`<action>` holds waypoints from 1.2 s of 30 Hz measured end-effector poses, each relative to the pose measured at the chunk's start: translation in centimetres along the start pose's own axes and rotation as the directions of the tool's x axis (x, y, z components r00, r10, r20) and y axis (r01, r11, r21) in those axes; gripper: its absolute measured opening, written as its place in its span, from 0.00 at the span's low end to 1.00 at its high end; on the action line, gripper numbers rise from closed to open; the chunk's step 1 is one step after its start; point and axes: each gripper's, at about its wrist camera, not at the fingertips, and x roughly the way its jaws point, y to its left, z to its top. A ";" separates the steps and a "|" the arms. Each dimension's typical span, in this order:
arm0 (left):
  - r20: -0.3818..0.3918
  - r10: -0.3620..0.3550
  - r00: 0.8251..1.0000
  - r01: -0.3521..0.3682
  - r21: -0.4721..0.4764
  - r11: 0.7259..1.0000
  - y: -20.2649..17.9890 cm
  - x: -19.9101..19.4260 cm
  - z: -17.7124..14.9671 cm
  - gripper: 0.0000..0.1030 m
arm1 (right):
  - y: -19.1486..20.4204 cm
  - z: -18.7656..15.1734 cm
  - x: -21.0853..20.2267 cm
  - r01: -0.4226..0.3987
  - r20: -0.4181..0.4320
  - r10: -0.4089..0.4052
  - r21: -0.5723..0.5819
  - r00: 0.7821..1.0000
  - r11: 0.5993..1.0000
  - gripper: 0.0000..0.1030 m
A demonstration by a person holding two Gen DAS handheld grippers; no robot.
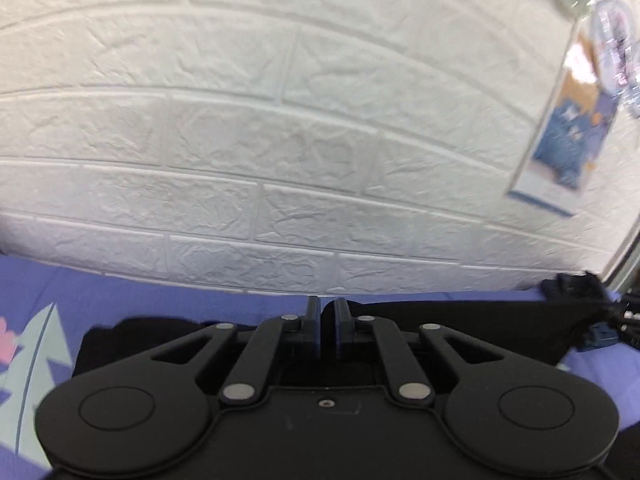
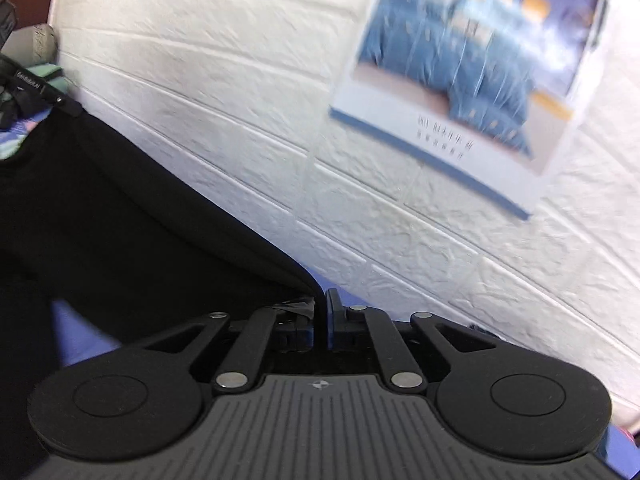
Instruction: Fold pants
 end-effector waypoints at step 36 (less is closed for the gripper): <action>0.002 0.407 0.914 -0.367 -0.428 0.826 7.2 -16.7 -16.5 1.00 | 12.0 -11.9 -16.3 0.232 -0.084 -0.218 0.246 0.972 0.941 0.79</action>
